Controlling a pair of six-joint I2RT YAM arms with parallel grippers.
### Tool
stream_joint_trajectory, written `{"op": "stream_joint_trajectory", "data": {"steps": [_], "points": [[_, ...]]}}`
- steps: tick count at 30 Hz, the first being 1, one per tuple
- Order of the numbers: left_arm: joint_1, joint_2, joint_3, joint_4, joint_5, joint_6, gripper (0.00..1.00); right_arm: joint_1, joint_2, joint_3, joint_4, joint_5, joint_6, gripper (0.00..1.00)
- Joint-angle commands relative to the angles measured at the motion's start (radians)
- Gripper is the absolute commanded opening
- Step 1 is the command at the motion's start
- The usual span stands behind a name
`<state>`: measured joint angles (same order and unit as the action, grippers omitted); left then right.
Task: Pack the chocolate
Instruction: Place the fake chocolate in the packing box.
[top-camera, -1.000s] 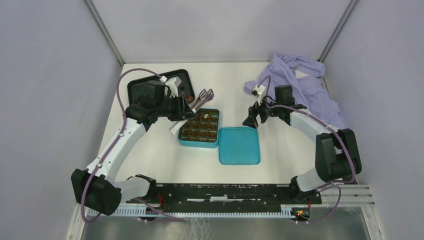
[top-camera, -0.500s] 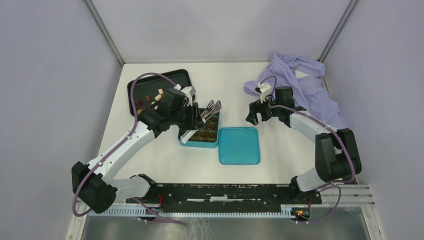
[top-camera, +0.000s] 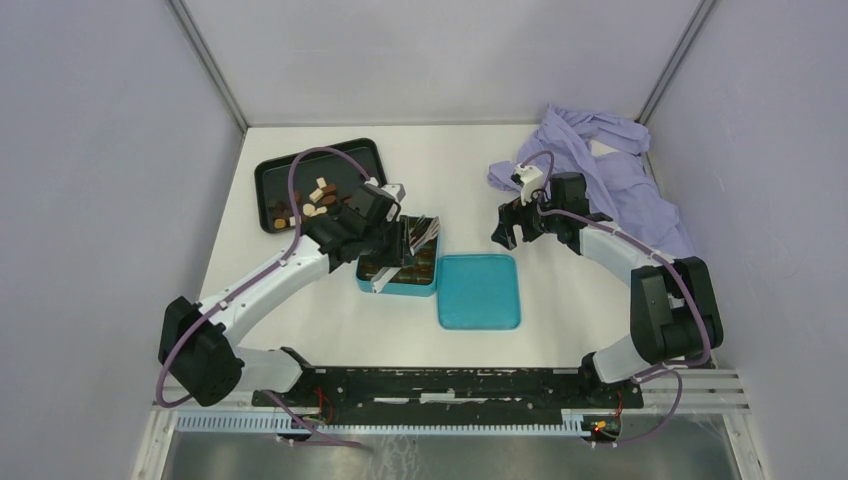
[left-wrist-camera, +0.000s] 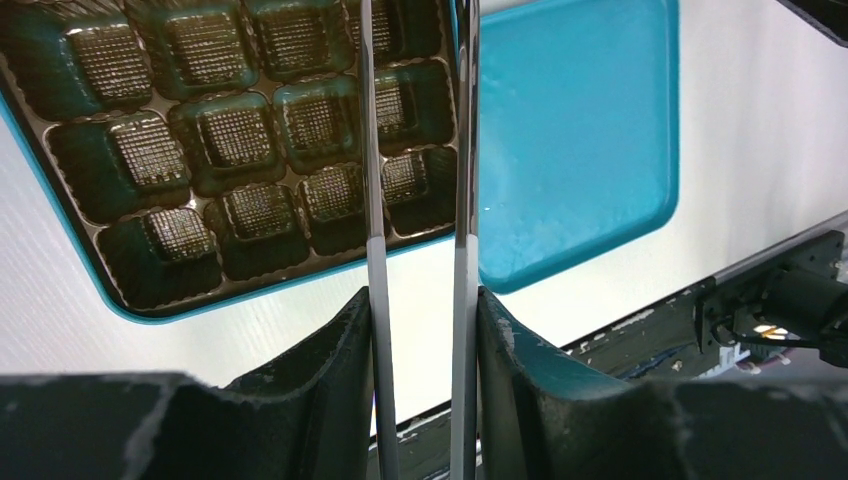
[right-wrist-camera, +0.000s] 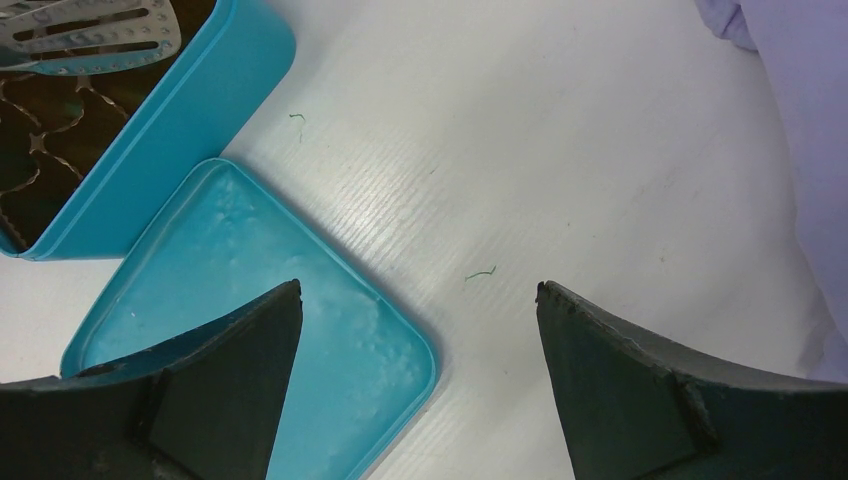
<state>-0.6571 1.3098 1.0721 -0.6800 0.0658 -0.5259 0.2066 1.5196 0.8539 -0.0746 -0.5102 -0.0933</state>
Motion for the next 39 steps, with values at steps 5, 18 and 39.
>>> {"op": "stream_joint_trajectory", "data": {"steps": [5,18,39], "points": [[-0.007,0.02,0.034,0.02,-0.059,-0.031,0.19,-0.001,-0.008,0.001,0.031,0.003,0.006,0.93],[-0.013,0.04,0.045,0.019,-0.063,-0.029,0.4,-0.002,-0.009,0.002,0.027,-0.011,0.001,0.93],[-0.019,0.013,0.062,0.02,-0.099,-0.038,0.47,-0.001,-0.012,0.0,0.028,-0.031,-0.006,0.93]]}}
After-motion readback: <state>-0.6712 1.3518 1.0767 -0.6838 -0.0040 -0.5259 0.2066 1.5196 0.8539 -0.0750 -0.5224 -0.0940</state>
